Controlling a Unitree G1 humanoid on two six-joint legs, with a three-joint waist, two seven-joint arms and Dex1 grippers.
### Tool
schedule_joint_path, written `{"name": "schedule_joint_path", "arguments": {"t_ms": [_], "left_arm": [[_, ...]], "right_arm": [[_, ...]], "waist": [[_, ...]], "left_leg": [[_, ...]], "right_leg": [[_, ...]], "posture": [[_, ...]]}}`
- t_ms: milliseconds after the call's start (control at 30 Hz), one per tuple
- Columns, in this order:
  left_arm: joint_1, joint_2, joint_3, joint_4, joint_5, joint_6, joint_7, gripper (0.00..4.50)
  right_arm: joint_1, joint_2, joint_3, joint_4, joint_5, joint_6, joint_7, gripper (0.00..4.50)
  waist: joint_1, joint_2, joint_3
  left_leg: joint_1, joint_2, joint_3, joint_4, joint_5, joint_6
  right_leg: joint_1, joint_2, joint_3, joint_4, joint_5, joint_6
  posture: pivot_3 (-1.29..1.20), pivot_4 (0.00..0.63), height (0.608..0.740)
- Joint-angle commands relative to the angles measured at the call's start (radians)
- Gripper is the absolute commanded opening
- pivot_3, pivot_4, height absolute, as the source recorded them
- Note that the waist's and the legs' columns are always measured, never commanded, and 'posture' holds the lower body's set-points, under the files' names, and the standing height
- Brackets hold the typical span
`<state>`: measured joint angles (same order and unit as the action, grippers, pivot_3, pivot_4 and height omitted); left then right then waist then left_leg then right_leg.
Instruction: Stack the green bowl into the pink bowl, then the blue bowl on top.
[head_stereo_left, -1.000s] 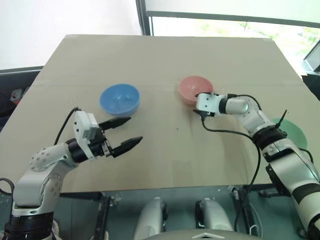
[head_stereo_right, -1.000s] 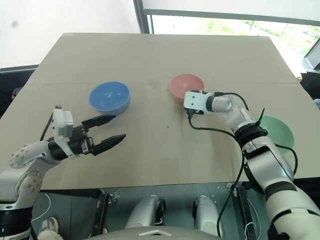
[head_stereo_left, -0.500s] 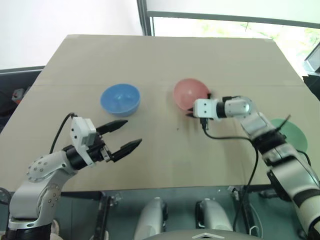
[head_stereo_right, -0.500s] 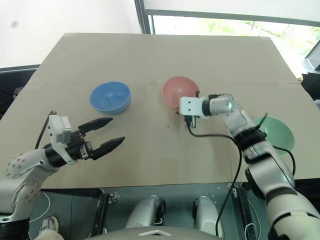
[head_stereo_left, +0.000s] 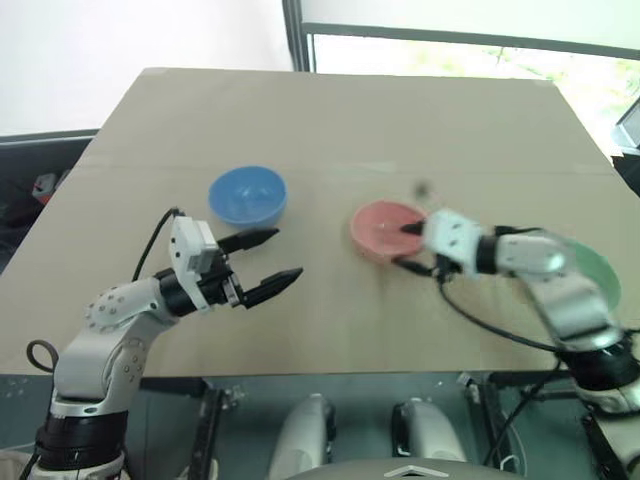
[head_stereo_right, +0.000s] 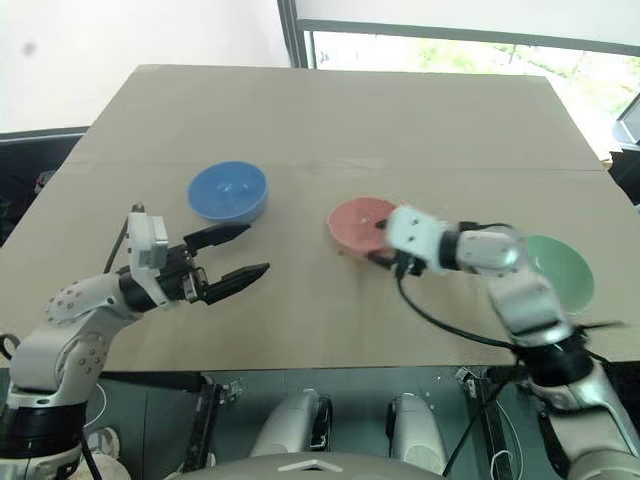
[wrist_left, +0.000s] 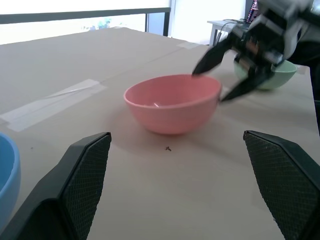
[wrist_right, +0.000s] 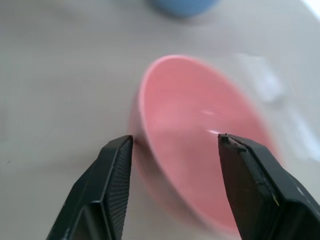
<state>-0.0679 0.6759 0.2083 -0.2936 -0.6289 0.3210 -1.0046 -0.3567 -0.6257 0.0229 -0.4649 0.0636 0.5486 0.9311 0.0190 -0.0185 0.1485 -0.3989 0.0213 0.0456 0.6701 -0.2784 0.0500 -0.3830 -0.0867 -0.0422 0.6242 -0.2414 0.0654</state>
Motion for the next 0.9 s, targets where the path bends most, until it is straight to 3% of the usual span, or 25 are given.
{"name": "schedule_joint_path", "arguments": {"t_ms": [33,133,267,467,533,700,900], "left_arm": [[-0.024,-0.01,-0.018,0.012,0.007,-0.033,-0.027,4.5],[-0.044,-0.018,-0.047,0.044,0.027,-0.055,-0.056,4.5],[-0.101,-0.034,-0.08,0.091,0.039,-0.066,-0.079,4.5],[-0.146,-0.033,-0.091,0.14,0.052,-0.078,-0.113,4.5],[-0.148,-0.033,-0.09,0.144,0.053,-0.08,-0.118,4.5],[-0.134,-0.03,-0.081,0.126,0.052,-0.076,-0.109,4.5],[-0.107,-0.039,-0.06,0.106,0.062,-0.065,-0.043,4.5]], "right_arm": [[0.129,-0.027,-0.239,-0.181,-0.011,0.17,-0.132,2.91],[0.302,-0.043,-0.346,-0.247,-0.089,0.237,-0.223,2.91],[0.484,-0.009,-0.371,-0.305,-0.113,0.301,-0.288,2.91],[0.529,0.036,-0.326,-0.264,-0.117,0.324,-0.37,2.91],[0.522,0.042,-0.319,-0.249,-0.108,0.328,-0.381,2.32],[0.493,0.022,-0.297,-0.213,-0.088,0.298,-0.373,0.08],[0.39,-0.004,-0.25,-0.215,-0.041,0.197,-0.341,0.08]], "waist": [[0.002,0.0,0.0],[0.002,0.0,0.0],[-0.006,0.0,-0.001],[-0.013,0.0,-0.002],[-0.01,0.0,-0.001],[-0.004,0.0,-0.001],[-0.006,0.0,-0.001]], "left_leg": [[0.0,0.0,0.0,0.0,0.0,0.0],[0.0,0.0,0.001,0.0,0.0,0.0],[0.003,0.0,0.003,0.0,0.0,0.0],[0.008,0.001,0.004,0.0,0.001,-0.001],[0.008,0.001,0.003,0.0,0.001,-0.001],[0.004,0.0,0.003,0.0,0.0,0.0],[0.004,0.0,0.003,0.0,0.0,0.0]], "right_leg": [[0.0,0.0,0.0,-0.001,0.0,0.0],[0.0,0.0,0.0,-0.001,0.0,0.0],[0.001,0.001,0.001,-0.001,0.0,0.0],[0.003,0.002,0.005,0.001,0.0,0.0],[0.003,0.002,0.004,0.0,0.0,0.0],[0.001,0.001,0.004,-0.002,0.0,0.0],[0.001,0.001,0.004,-0.002,0.0,0.0]], "posture": [[0.0,0.15,0.74],[0.0,0.15,0.74],[0.0,0.15,0.74],[0.0,0.15,0.74],[0.0,0.15,0.74],[0.0,0.15,0.74],[0.0,0.15,0.74]]}}
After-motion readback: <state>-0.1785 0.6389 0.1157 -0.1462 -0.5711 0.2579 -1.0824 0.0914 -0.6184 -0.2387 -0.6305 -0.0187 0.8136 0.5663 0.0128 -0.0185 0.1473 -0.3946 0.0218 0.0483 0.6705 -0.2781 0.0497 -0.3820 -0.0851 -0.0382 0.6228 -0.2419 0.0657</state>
